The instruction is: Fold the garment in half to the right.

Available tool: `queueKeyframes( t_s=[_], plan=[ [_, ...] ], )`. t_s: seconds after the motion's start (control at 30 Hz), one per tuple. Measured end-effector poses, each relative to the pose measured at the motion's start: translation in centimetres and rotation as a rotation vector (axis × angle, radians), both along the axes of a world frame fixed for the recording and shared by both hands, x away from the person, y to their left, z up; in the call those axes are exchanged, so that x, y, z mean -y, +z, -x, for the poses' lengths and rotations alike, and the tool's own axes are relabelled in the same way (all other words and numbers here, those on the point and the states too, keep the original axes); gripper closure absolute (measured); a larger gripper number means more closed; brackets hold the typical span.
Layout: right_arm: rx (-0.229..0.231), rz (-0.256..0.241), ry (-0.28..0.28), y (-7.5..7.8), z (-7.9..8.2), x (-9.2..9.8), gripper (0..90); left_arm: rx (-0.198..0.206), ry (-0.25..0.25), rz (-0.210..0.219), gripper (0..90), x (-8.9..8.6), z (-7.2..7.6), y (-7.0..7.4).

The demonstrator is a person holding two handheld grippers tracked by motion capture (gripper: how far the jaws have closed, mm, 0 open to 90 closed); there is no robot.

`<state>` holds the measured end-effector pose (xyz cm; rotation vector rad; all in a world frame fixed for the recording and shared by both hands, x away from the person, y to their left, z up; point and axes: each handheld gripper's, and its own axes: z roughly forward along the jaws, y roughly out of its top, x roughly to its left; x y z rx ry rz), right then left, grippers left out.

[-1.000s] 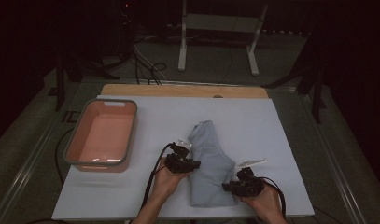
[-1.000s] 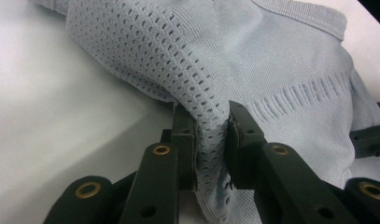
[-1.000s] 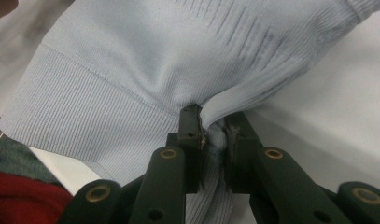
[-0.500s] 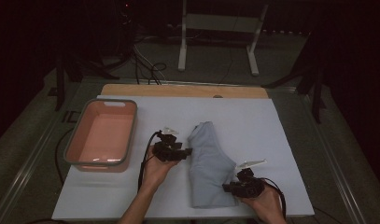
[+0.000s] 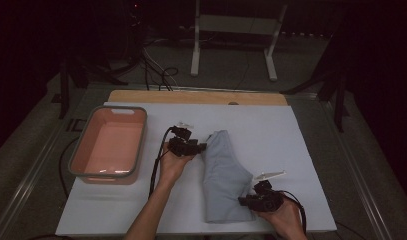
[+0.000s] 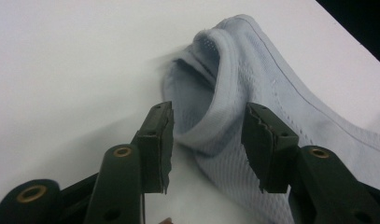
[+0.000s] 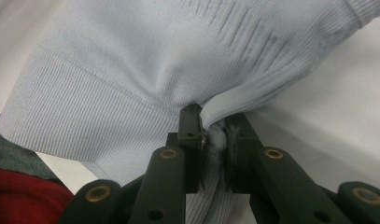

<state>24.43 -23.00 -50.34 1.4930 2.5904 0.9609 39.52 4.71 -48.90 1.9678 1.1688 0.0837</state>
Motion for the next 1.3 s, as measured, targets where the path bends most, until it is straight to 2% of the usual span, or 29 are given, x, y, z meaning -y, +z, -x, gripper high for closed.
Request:
queueKeyframes(
  t_s=[0.13, 0.2, 0.27, 0.33, 0.37, 0.53, 0.57, 0.7, 0.77, 0.83, 0.97, 1.0, 1.07, 1.1, 1.13, 1.17, 1.2, 1.3],
  plan=[
    [-0.005, -0.006, -0.003, 0.0, 0.0, 0.0, 79.4, -0.014, -0.016, 0.016, 51.0, 0.8, -0.7, -0.8],
    [-0.005, -0.006, -0.001, 0.0, 0.0, 0.1, 79.4, -0.027, -0.025, -0.007, 52.2, 1.2, -1.0, -1.1],
    [-0.005, -0.007, -0.001, 0.0, -0.1, 0.1, 79.4, -0.041, -0.050, -0.022, 65.1, 1.4, -1.1, -1.3],
    [-0.005, -0.006, -0.002, 0.0, 0.0, 0.1, 79.4, -0.025, -0.051, -0.061, 82.3, 1.5, -1.1, -1.3],
    [-0.006, -0.008, -0.004, 0.0, 0.0, 0.0, 79.4, -0.025, -0.051, -0.061, 86.0, 1.5, -1.1, -1.3],
    [-0.007, -0.006, -0.003, 0.0, 0.0, 0.0, 79.4, -0.016, -0.038, -0.079, 87.7, 1.1, -1.8, -0.6],
    [-0.007, -0.005, -0.003, 0.0, 0.0, 0.0, 79.4, -0.003, -0.014, -0.083, 87.7, 0.6, -2.6, 0.1],
    [-0.005, -0.002, -0.002, 0.0, 0.0, 0.0, 79.5, 0.012, 0.012, -0.094, 87.5, 0.4, -3.3, 0.7],
    [-0.004, -0.002, -0.001, 0.0, 0.0, 0.0, 79.5, 0.023, 0.054, -0.096, 87.9, 0.2, -3.5, 0.9],
    [-0.003, 0.001, -0.001, 0.0, 0.0, 0.0, 79.5, 0.007, 0.085, -0.075, 82.6, -0.2, -3.7, 0.9],
    [-0.003, 0.001, 0.000, 0.0, 0.0, 0.0, 79.4, -0.021, 0.076, -0.068, 65.0, -0.5, -3.3, 0.8],
    [-0.001, 0.002, 0.001, 0.0, 0.0, 0.0, 79.4, -0.034, 0.066, -0.054, 61.1, -0.6, -3.1, 0.7],
    [-0.001, 0.002, 0.001, 0.0, 0.0, 0.0, 79.4, -0.062, 0.053, -0.050, 55.5, -0.5, -2.8, 0.5],
    [-0.001, 0.002, 0.001, 0.0, 0.0, 0.0, 79.4, -0.062, 0.053, -0.050, 53.3, -0.5, -2.8, 0.5],
    [-0.001, 0.003, 0.001, 0.0, 0.0, 0.0, 79.4, -0.084, 0.041, -0.045, 52.1, -0.5, -2.6, 0.2],
    [-0.001, 0.003, 0.001, 0.0, 0.0, 0.0, 79.4, -0.084, 0.041, -0.045, 50.1, -0.5, -2.6, 0.2],
    [-0.001, 0.001, 0.001, 0.0, 0.0, 0.0, 79.4, -0.105, 0.038, -0.035, 47.7, -0.6, -2.3, -0.2],
    [-0.002, 0.002, 0.000, 0.0, 0.0, 0.0, 79.4, -0.133, 0.043, -0.025, 41.0, -0.7, -2.1, -0.9]
  ],
)
